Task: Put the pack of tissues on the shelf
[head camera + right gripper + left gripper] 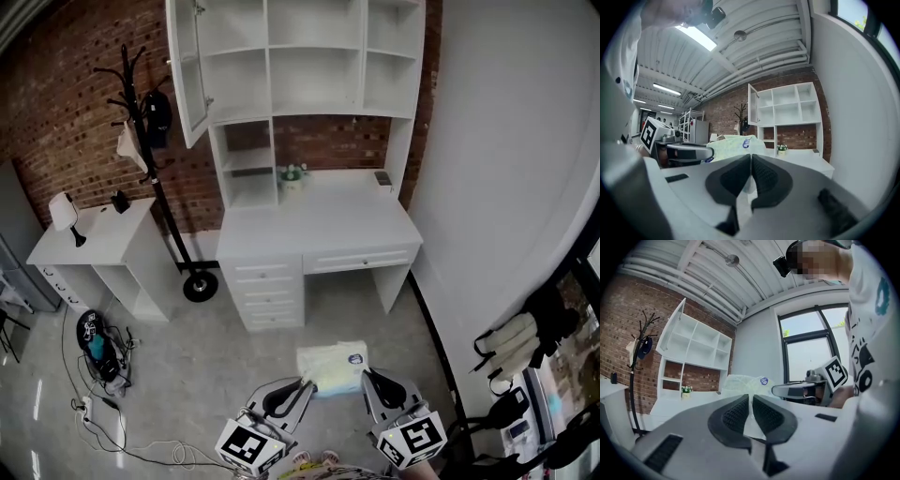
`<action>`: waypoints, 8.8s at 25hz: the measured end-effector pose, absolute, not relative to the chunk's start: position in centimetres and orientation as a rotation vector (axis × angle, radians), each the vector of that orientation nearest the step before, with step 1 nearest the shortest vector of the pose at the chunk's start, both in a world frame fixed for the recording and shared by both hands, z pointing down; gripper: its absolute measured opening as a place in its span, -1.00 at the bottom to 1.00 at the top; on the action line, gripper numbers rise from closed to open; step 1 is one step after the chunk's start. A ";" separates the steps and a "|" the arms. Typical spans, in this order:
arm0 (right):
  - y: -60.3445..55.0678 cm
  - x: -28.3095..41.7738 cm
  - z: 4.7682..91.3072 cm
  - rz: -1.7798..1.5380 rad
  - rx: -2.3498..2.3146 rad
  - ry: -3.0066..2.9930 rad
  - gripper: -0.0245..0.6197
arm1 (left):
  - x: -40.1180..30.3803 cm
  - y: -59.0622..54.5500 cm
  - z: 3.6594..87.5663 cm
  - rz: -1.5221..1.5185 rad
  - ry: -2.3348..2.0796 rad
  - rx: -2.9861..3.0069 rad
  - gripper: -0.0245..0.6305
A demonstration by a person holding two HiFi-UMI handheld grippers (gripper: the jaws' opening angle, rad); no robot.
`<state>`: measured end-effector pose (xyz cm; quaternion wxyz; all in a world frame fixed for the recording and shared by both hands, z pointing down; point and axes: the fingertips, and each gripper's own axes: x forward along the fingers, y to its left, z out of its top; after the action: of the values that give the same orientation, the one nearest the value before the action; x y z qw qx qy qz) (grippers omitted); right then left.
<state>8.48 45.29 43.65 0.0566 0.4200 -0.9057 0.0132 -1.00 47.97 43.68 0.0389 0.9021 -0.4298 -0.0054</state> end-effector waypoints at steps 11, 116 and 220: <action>46.5 7.2 44.1 0.100 1.249 -2.771 -0.82 | -2.4 49.2 44.8 0.002 -1.306 2.743 -0.82; -1.0 1.2 44.6 0.068 1.273 -2.749 -0.82 | -8.2 1.1 45.8 0.034 -1.260 2.721 -0.82; -39.9 -0.9 22.7 -0.616 1.269 -3.090 -0.83 | -10.6 -38.7 24.4 -0.385 -1.620 3.001 -0.82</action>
<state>-0.89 -39.92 22.71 -0.1274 0.3707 -0.9022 -0.1798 -10.64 -38.72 24.40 -0.1448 0.8652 -0.4672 -0.1109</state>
